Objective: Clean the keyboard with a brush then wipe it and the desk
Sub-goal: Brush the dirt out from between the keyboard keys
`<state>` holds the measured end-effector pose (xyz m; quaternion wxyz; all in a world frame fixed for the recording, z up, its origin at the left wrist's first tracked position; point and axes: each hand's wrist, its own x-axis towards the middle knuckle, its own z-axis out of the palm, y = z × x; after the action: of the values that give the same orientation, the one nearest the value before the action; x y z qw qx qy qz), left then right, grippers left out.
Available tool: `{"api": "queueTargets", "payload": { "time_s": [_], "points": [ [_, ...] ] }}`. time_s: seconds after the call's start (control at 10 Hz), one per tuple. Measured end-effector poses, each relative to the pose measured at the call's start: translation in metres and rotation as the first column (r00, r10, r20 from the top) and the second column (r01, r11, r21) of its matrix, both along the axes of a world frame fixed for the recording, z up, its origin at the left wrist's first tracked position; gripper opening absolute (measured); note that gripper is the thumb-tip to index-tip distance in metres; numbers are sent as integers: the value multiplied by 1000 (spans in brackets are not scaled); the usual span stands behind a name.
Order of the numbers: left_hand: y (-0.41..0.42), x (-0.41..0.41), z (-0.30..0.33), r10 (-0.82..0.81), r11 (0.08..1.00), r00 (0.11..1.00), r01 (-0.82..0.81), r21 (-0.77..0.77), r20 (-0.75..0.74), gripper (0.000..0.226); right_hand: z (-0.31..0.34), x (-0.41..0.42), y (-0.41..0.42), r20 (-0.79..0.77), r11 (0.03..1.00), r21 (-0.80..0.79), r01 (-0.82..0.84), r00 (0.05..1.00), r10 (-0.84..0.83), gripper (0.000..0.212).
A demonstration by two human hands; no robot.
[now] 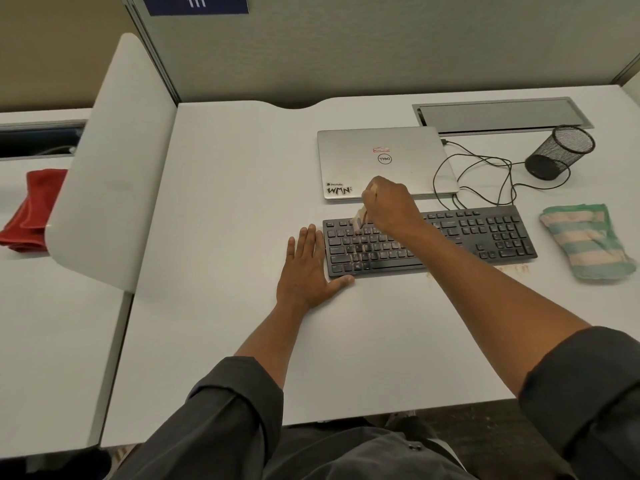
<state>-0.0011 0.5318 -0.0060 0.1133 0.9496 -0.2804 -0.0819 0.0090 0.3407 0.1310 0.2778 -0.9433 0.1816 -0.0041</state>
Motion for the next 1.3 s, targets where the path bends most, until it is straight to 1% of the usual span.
{"api": "queueTargets", "payload": {
  "time_s": [0.1,0.2,0.3,0.4,0.6,0.7,0.8,0.9,1.0,1.1,1.2,1.3],
  "points": [
    [0,0,0,1,1000,1000,-1,-8,-2,122,2,5,1,-88,997,-44,-57,995,53,29],
    [0,0,0,1,1000,1000,-1,-9,-3,121,6,13,1,-138,995,-47,-84,987,77,27],
    [0,0,0,2,1000,1000,-2,-8,-2,121,7,15,1,-69,998,-40,-50,997,47,28],
    [0,1,-1,2,1000,1000,-2,-4,1,121,2,10,5,-47,997,-40,-66,997,64,27],
    [0,1,-1,3,1000,1000,-3,-6,-5,120,4,9,8,-147,983,-112,-145,981,128,24],
    [0,1,-1,4,1000,1000,-4,1,-6,120,3,6,7,-52,990,-80,-115,992,111,27],
    [0,1,-1,7,1000,1000,-7,0,-2,120,-3,-6,7,12,994,-34,-108,994,108,26],
    [-1,1,-1,8,1000,1000,-8,0,-8,120,-7,-12,9,-25,990,-66,-125,992,124,24],
    [-1,0,0,6,1000,1000,-6,0,-5,119,-6,-13,12,-87,981,-113,-157,985,148,27],
    [0,0,0,6,1000,1000,-6,1,-12,119,-4,-12,12,-61,986,-90,-139,989,134,27],
    [0,-1,1,0,1000,1000,0,5,-7,120,-5,-14,11,6,993,-43,-109,994,110,22],
    [0,0,2,-2,1000,1000,2,4,-9,120,-8,-17,12,-13,991,-61,-117,993,117,23]
  ]
}}
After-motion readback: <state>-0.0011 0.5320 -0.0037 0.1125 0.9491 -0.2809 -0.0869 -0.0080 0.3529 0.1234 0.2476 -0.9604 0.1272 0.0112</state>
